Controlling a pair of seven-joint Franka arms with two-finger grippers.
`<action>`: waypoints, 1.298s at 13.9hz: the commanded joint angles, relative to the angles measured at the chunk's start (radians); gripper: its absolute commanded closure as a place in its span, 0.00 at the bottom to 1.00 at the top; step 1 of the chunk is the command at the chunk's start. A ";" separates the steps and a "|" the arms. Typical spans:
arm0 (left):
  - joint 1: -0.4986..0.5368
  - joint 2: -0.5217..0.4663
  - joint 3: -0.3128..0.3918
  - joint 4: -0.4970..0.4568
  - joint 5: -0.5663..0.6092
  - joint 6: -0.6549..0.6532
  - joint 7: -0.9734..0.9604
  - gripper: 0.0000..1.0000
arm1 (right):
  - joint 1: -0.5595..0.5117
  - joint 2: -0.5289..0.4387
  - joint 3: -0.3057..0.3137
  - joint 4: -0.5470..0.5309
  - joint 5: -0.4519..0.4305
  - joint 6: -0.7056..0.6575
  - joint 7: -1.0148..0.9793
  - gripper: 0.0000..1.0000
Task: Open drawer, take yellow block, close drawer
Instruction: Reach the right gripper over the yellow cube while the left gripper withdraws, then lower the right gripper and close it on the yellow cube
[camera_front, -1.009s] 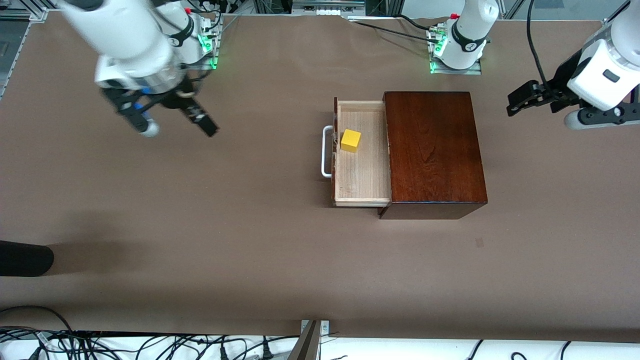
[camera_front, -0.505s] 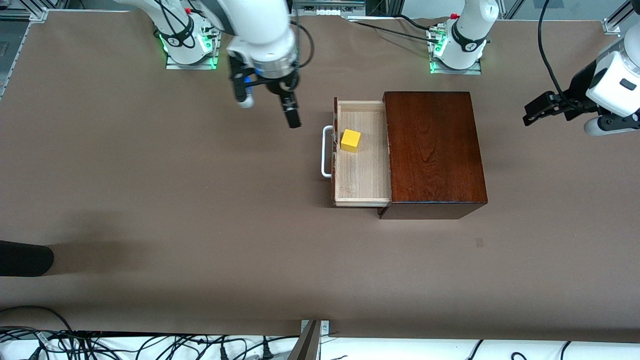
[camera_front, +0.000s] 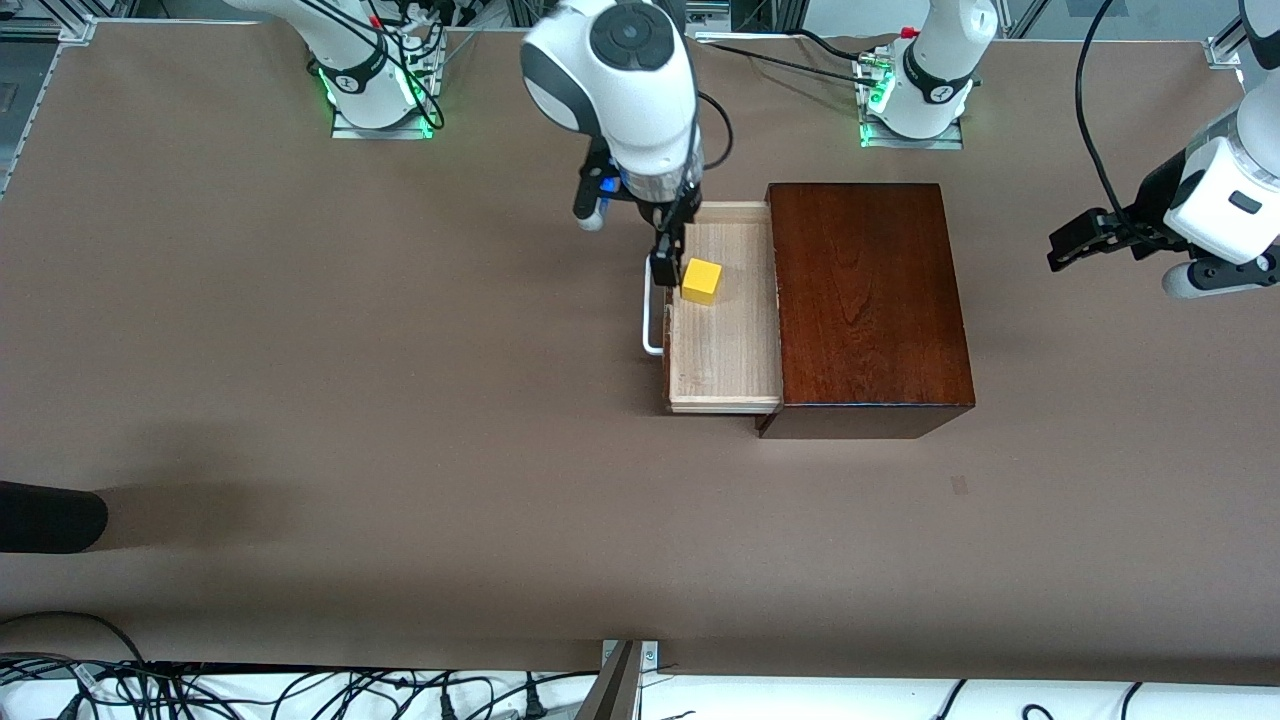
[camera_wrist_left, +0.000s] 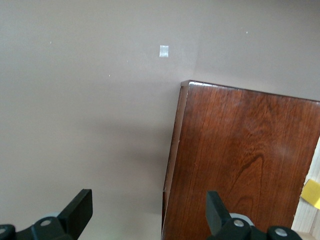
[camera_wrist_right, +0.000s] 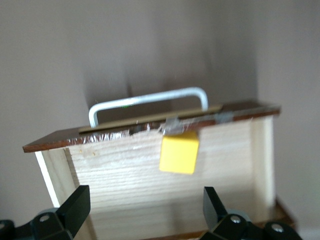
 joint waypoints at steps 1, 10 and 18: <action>0.012 0.036 -0.013 0.061 0.022 -0.006 0.012 0.00 | 0.035 0.100 -0.014 0.086 -0.002 0.052 0.092 0.00; 0.027 0.038 -0.011 0.064 0.022 0.015 0.015 0.00 | 0.094 0.161 -0.022 0.027 -0.051 0.073 0.091 0.00; 0.026 0.038 -0.011 0.066 0.022 0.015 0.015 0.00 | 0.098 0.189 -0.025 0.010 -0.082 0.073 0.086 0.64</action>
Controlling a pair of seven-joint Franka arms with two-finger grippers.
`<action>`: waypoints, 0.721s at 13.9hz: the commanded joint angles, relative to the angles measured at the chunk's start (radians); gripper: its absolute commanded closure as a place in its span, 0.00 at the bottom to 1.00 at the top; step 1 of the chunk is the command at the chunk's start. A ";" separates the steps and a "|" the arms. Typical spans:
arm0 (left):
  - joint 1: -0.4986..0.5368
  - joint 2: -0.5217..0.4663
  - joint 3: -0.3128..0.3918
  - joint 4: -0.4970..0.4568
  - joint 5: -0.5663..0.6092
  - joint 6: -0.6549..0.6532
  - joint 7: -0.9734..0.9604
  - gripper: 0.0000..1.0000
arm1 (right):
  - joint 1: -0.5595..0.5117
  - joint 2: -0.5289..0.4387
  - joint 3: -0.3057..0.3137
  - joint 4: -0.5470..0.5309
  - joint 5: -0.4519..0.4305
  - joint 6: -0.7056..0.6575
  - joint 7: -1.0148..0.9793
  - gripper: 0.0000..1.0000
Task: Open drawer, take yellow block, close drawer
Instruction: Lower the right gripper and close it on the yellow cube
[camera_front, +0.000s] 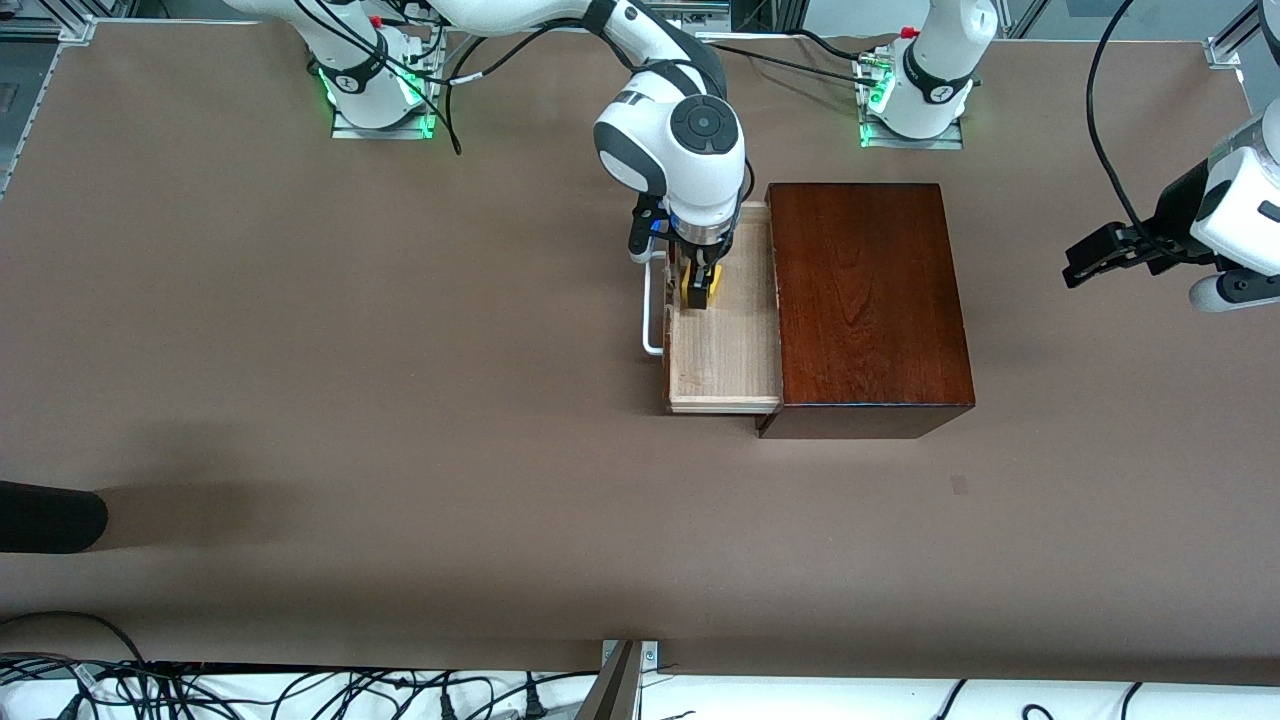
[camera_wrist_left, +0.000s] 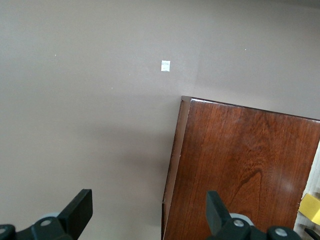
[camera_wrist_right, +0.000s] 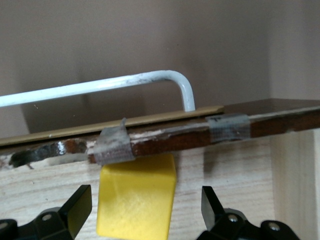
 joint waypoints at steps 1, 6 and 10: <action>0.008 0.016 -0.011 0.031 0.022 -0.005 0.015 0.00 | 0.015 -0.001 -0.009 -0.003 -0.042 -0.001 0.048 0.88; 0.008 0.016 -0.011 0.031 0.019 -0.003 0.015 0.00 | 0.000 -0.056 -0.009 0.014 -0.027 -0.045 0.042 0.99; 0.008 0.017 -0.011 0.031 0.017 -0.005 0.015 0.00 | -0.029 -0.128 -0.006 0.086 -0.019 -0.191 -0.012 0.99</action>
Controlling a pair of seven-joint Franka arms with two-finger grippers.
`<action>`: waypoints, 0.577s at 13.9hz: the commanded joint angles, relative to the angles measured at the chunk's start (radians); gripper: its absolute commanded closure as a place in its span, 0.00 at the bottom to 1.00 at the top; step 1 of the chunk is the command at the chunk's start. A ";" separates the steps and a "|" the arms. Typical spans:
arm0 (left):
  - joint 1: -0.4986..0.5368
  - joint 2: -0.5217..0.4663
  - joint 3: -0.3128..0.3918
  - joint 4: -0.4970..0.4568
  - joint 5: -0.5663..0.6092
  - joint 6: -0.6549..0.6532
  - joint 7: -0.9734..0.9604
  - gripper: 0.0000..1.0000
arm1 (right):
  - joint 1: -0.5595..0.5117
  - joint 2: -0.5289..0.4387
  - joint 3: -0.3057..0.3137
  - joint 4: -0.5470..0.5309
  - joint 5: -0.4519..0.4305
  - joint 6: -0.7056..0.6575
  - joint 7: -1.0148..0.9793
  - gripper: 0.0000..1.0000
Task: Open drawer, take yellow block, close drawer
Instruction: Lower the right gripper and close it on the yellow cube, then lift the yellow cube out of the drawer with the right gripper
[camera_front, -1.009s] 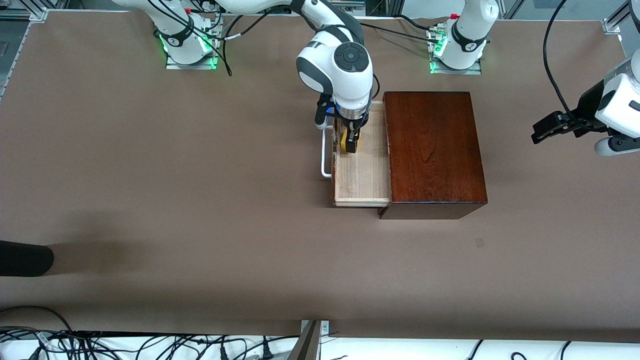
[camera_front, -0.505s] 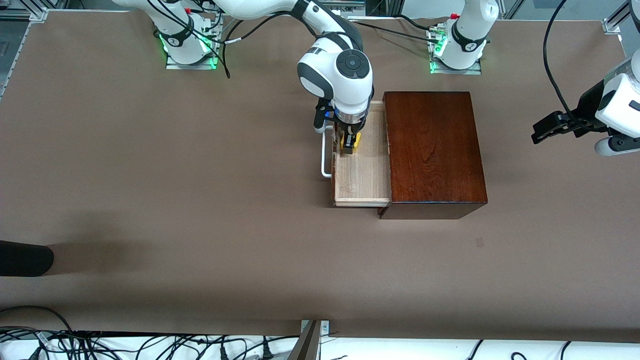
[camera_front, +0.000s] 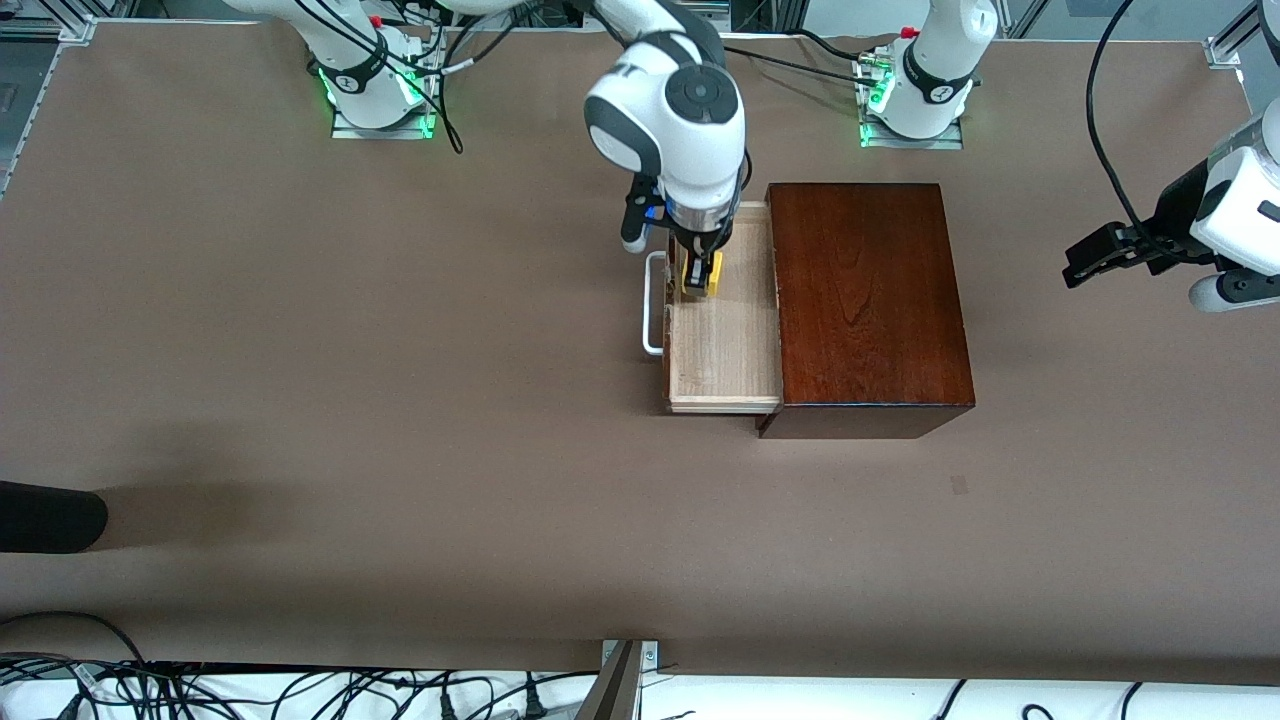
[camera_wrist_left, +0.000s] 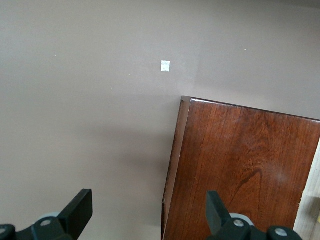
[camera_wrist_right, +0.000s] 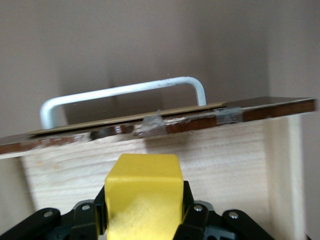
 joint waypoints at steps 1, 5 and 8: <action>0.008 0.017 -0.010 0.030 0.016 -0.005 0.015 0.00 | -0.042 -0.074 0.006 0.038 0.014 -0.119 -0.059 0.99; 0.008 0.017 -0.010 0.030 0.016 -0.004 0.015 0.00 | -0.171 -0.148 0.000 0.037 0.115 -0.190 -0.415 0.99; 0.008 0.017 -0.010 0.030 0.016 -0.005 0.015 0.00 | -0.258 -0.172 -0.002 0.037 0.101 -0.262 -0.764 0.99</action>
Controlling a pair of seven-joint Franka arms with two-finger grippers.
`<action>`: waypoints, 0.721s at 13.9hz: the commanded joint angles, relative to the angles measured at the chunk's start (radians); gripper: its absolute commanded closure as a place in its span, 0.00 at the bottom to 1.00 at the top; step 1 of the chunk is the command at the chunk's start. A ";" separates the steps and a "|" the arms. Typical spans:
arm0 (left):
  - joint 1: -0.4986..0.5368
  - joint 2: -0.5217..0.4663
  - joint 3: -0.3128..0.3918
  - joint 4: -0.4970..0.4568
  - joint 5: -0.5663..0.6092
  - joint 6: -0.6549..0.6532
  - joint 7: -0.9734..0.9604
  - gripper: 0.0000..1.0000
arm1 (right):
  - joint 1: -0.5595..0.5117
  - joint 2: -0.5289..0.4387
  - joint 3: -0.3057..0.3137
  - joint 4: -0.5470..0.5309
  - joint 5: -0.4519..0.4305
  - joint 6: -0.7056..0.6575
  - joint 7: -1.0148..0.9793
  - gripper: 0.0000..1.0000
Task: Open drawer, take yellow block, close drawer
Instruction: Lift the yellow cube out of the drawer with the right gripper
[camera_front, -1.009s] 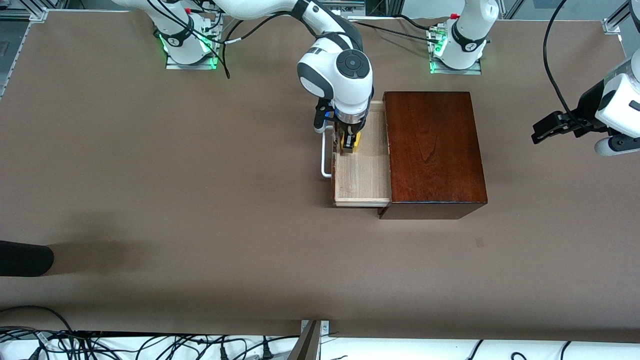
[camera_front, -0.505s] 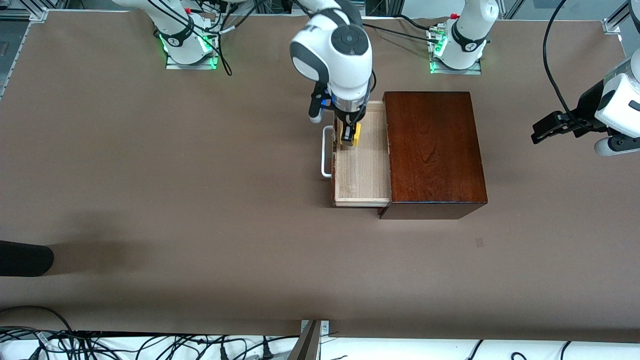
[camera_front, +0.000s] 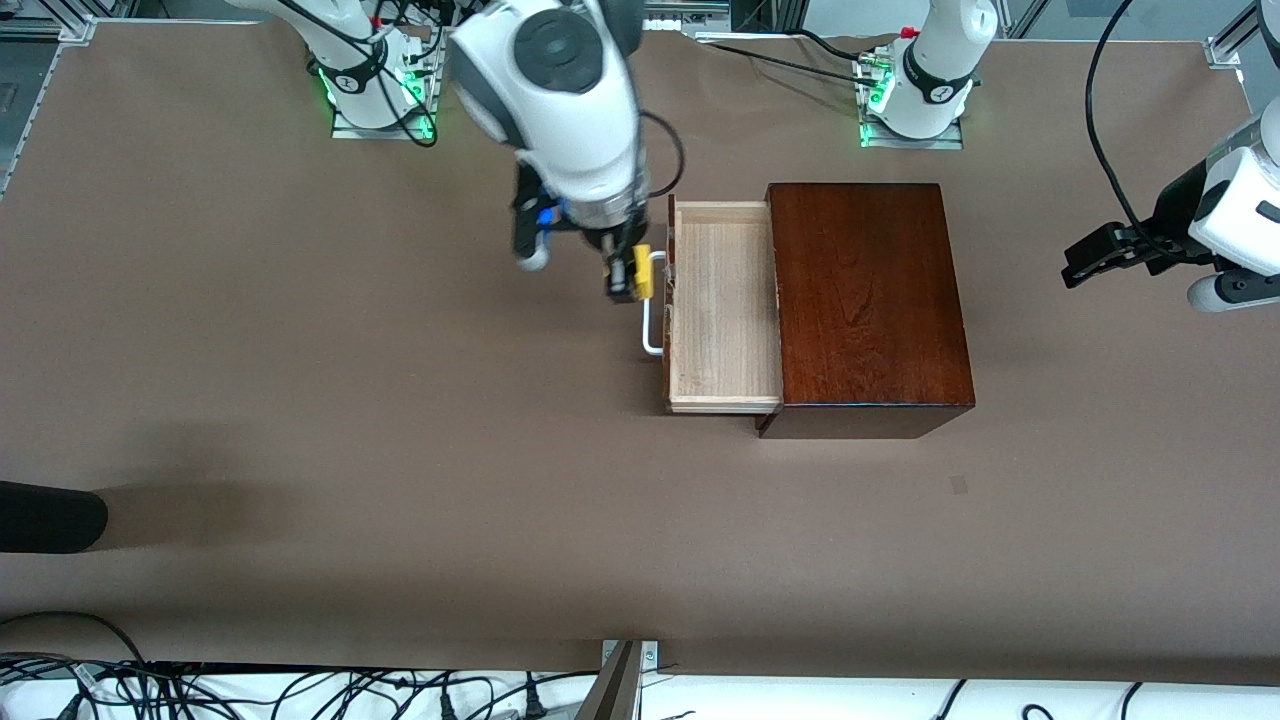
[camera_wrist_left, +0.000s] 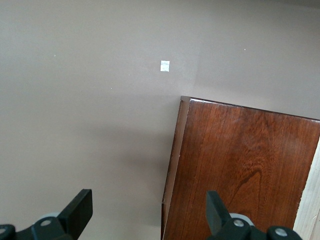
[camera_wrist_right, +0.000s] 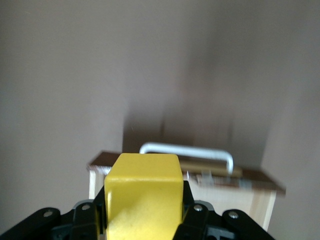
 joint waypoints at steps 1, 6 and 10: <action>0.008 0.016 -0.009 0.030 0.016 -0.004 0.015 0.00 | -0.074 -0.021 -0.011 -0.008 0.019 -0.067 -0.323 0.99; 0.008 0.016 -0.009 0.030 0.014 -0.004 0.015 0.00 | -0.255 -0.018 -0.040 -0.015 0.022 -0.115 -0.954 0.99; 0.008 0.016 -0.009 0.030 0.016 -0.004 0.013 0.00 | -0.424 0.020 -0.040 -0.022 0.016 -0.089 -1.447 0.98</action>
